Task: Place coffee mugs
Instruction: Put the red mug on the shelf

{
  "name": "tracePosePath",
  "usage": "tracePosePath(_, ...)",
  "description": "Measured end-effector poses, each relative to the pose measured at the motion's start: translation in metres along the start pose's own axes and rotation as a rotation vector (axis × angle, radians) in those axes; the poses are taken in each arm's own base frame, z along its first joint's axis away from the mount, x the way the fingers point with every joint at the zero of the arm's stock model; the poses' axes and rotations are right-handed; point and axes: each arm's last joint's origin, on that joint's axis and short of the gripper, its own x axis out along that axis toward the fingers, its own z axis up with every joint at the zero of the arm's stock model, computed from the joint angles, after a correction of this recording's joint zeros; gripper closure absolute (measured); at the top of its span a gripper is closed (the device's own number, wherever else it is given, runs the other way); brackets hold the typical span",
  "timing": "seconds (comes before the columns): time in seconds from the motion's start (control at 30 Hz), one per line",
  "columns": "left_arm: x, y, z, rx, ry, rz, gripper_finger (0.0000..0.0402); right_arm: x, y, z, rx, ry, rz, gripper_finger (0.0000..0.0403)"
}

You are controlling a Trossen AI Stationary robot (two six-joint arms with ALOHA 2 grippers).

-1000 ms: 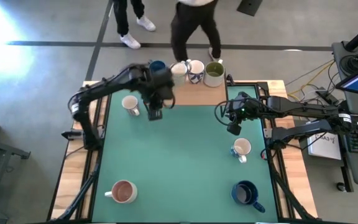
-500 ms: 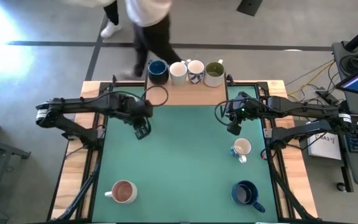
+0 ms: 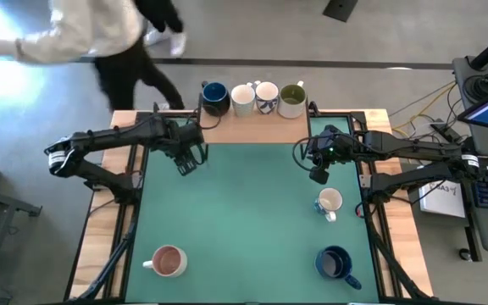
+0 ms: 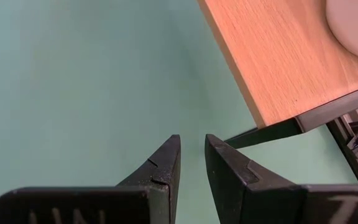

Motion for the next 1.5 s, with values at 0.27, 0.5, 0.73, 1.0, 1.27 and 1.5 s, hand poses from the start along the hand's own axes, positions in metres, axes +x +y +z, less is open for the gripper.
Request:
tracePosePath(0.27, 0.027, 0.03, 0.0, 0.047, 0.033, -0.013, 0.0245, 0.0, 0.0, 0.0, 0.0, 0.0, 0.0, 0.0339)
tracePosePath(0.5, 0.038, 0.047, -0.002, 0.063, 0.048, -0.01, 0.0249, 0.0, 0.0, 0.0, 0.0, 0.0, 0.0, 0.0339)
tracePosePath(0.73, 0.041, 0.053, -0.004, 0.087, 0.063, -0.041, 0.0249, 0.0, 0.0, 0.0, 0.0, 0.0, 0.0, 0.0339)
tracePosePath(1.0, 0.056, 0.056, -0.015, 0.129, 0.078, -0.054, 0.0249, 0.0, 0.0, 0.0, 0.0, 0.0, 0.0, 0.0339)
tracePosePath(1.27, 0.064, 0.061, -0.016, 0.203, 0.039, -0.043, 0.0252, 0.0, 0.0, 0.0, 0.0, 0.0, 0.0, 0.0339)
tracePosePath(1.5, 0.068, 0.059, -0.021, 0.222, 0.07, -0.054, 0.0292, 0.0, 0.0, 0.0, 0.0, 0.0, 0.0, 0.0339)
